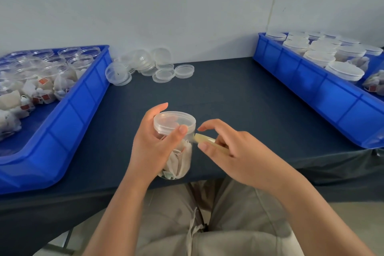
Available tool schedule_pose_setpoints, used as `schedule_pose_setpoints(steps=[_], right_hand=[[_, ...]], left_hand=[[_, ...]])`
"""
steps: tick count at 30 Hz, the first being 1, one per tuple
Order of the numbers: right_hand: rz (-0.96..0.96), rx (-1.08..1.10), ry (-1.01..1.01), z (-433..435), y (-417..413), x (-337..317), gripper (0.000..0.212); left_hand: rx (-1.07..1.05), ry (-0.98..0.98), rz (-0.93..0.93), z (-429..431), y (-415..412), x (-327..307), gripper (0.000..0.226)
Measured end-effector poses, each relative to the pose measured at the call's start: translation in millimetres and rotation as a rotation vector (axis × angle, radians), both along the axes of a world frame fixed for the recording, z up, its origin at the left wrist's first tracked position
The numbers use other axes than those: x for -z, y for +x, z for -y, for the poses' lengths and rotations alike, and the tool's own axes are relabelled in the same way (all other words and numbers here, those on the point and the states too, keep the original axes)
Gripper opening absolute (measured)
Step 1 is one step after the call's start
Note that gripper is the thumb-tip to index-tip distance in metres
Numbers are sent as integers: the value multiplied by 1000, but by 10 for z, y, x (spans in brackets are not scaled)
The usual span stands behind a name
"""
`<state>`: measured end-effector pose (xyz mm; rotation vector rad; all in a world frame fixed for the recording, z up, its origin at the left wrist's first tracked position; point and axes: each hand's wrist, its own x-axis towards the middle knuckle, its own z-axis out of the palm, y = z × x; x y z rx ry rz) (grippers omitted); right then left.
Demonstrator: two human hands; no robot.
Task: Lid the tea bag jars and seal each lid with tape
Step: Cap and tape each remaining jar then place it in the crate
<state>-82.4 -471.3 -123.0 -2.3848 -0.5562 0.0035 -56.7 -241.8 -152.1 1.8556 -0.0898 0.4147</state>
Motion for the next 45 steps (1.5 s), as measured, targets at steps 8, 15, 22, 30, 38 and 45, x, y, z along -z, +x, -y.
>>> schedule_pose_setpoints(steps=[8, 15, 22, 30, 38, 45], right_hand=[[27, 54, -5, 131, 133, 28, 42], [55, 91, 16, 40, 125, 128, 40], [124, 144, -1, -23, 91, 142, 33], [175, 172, -1, -113, 38, 157, 30], [-3, 23, 34, 37, 103, 140, 27], [68, 45, -74, 91, 77, 117, 26]], left_hand=[[241, -82, -35, -91, 97, 41, 85], [337, -55, -25, -45, 95, 105, 82], [288, 160, -40, -108, 88, -40, 86], [134, 186, 50, 7, -48, -18, 104], [42, 156, 66, 27, -22, -2, 69], [78, 139, 19, 20, 0, 2, 73]])
